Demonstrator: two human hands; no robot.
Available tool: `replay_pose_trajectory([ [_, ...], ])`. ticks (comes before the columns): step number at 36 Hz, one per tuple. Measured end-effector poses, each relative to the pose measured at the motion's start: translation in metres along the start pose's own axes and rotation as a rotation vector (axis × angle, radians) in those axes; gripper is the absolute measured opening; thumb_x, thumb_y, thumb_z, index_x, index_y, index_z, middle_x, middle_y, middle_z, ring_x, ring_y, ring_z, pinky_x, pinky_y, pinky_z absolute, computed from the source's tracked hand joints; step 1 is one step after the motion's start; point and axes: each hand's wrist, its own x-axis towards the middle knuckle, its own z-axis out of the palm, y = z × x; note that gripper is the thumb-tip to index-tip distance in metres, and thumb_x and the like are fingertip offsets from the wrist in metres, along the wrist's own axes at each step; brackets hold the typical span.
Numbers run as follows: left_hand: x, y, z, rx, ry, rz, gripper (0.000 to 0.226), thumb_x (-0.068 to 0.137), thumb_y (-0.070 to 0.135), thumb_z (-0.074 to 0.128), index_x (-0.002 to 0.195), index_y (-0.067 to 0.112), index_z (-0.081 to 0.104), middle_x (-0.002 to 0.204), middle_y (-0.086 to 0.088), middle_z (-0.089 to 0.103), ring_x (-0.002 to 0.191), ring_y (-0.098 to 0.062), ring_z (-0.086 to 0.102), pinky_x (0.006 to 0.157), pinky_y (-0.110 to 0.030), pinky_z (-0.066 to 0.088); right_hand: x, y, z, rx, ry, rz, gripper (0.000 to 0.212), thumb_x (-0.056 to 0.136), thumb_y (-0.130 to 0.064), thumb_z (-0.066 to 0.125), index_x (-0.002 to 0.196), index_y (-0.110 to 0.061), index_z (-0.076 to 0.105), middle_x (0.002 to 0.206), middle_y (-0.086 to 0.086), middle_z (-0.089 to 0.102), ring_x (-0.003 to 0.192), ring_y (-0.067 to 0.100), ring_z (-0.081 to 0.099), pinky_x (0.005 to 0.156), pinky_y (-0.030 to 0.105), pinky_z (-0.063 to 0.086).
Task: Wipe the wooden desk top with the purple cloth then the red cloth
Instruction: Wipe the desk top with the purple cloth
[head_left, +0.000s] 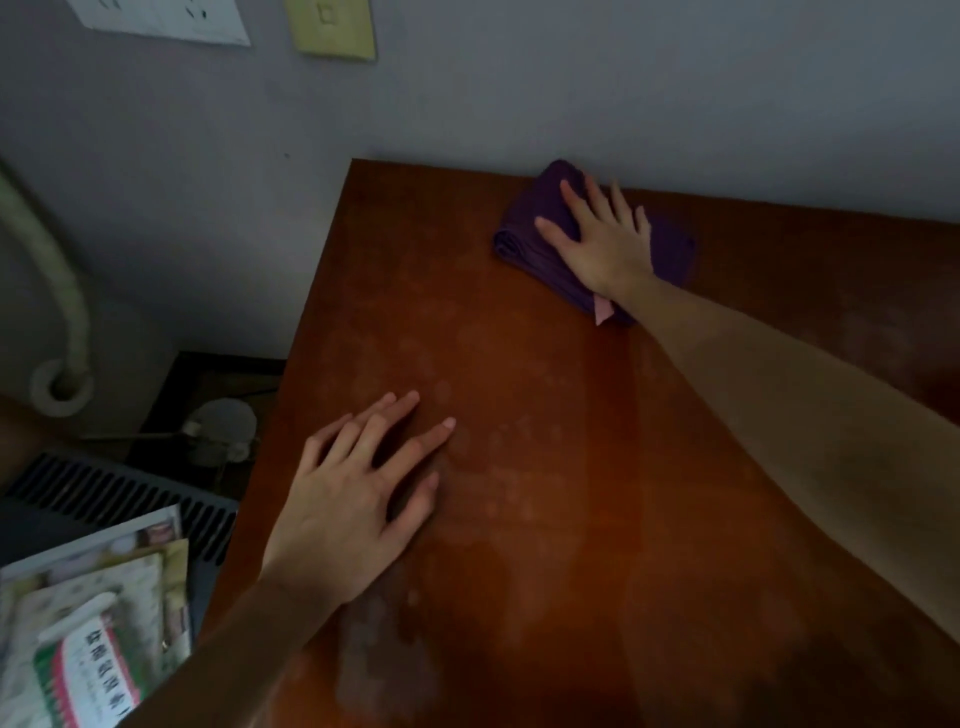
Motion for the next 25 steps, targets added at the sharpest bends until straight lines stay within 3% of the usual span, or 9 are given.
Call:
replay_pose_trajectory([
  [8, -0.002, 0.005, -0.001, 0.027, 0.040, 0.008, 0.051, 0.101, 0.055, 0.030, 0.150, 0.042, 0.039, 0.157, 0.001, 0.039, 0.148, -0.018, 0.031, 0.114, -0.040, 0.023, -0.153, 0.024, 0.009, -0.041, 0.056, -0.019, 0.088, 0.088, -0.085, 0.013, 0.163, -0.039, 0.015, 0.173, -0.005, 0.010, 0.160, 0.024, 0.003, 0.128, 0.051, 0.004],
  [12, -0.003, 0.012, -0.001, 0.118, 0.035, 0.002, 0.055, 0.102, 0.054, 0.022, 0.150, 0.036, 0.041, 0.155, -0.006, 0.043, 0.145, -0.025, 0.036, 0.113, -0.045, 0.029, -0.253, 0.029, 0.020, -0.058, 0.100, -0.030, 0.085, 0.090, -0.082, 0.018, 0.163, -0.037, 0.021, 0.172, -0.005, 0.015, 0.159, 0.025, 0.009, 0.127, 0.052, 0.010],
  [17, -0.006, 0.031, -0.003, 0.161, 0.051, -0.046, 0.052, 0.102, 0.042, 0.029, 0.144, 0.021, 0.050, 0.143, -0.012, 0.052, 0.128, -0.033, 0.052, 0.102, -0.049, 0.040, -0.369, 0.041, 0.024, -0.060, 0.095, -0.140, 0.081, 0.095, -0.079, 0.024, 0.163, -0.035, 0.022, 0.172, -0.007, 0.013, 0.160, 0.023, 0.006, 0.128, 0.050, 0.010],
  [20, -0.010, 0.056, 0.000, 0.099, 0.071, -0.085, 0.048, 0.099, 0.040, 0.035, 0.137, 0.018, 0.056, 0.137, -0.009, 0.053, 0.119, -0.032, 0.054, 0.097, -0.050, 0.043, -0.400, 0.052, 0.019, -0.068, 0.045, -0.221, 0.080, 0.096, -0.079, 0.028, 0.163, -0.037, 0.016, 0.173, -0.010, 0.006, 0.160, 0.020, 0.002, 0.128, 0.053, 0.014],
  [25, -0.013, 0.093, 0.011, 0.033, 0.070, 0.019, 0.050, 0.096, 0.042, 0.036, 0.135, 0.020, 0.056, 0.135, -0.005, 0.054, 0.117, -0.028, 0.054, 0.096, -0.045, 0.041, -0.380, 0.068, 0.007, -0.046, -0.023, -0.346, 0.078, 0.095, -0.080, 0.034, 0.162, -0.042, 0.019, 0.172, -0.014, 0.007, 0.160, 0.015, 0.003, 0.127, 0.053, 0.016],
])
